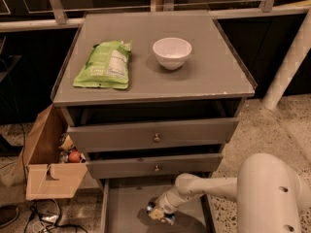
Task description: Pick redbull can from bottom drawer and place on counter
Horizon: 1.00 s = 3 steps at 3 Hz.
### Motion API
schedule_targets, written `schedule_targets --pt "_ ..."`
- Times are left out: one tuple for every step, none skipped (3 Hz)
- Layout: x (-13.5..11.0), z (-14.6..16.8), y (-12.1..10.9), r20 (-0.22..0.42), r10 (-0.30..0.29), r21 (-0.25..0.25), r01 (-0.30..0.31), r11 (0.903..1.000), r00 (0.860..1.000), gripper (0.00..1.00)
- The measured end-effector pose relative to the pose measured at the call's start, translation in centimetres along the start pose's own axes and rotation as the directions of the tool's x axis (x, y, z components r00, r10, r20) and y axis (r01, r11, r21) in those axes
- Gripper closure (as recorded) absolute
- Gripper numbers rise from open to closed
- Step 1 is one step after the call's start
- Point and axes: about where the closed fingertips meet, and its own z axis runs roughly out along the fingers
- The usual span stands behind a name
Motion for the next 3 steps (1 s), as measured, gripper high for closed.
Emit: schedule_targets --pt "1.3 -3.5 -0.1 0.016 0.078 0.084 -0.079 0.9934 0.997 1.00" --pt "2.5 -10.0 0.7 0.053 0.158 0.229 -0.166 0.9591 0.986 1.00" --pt "3.0 -14.0 1.2 0.088 0.190 0.317 -0.208 0.9254 0.978 1.00"
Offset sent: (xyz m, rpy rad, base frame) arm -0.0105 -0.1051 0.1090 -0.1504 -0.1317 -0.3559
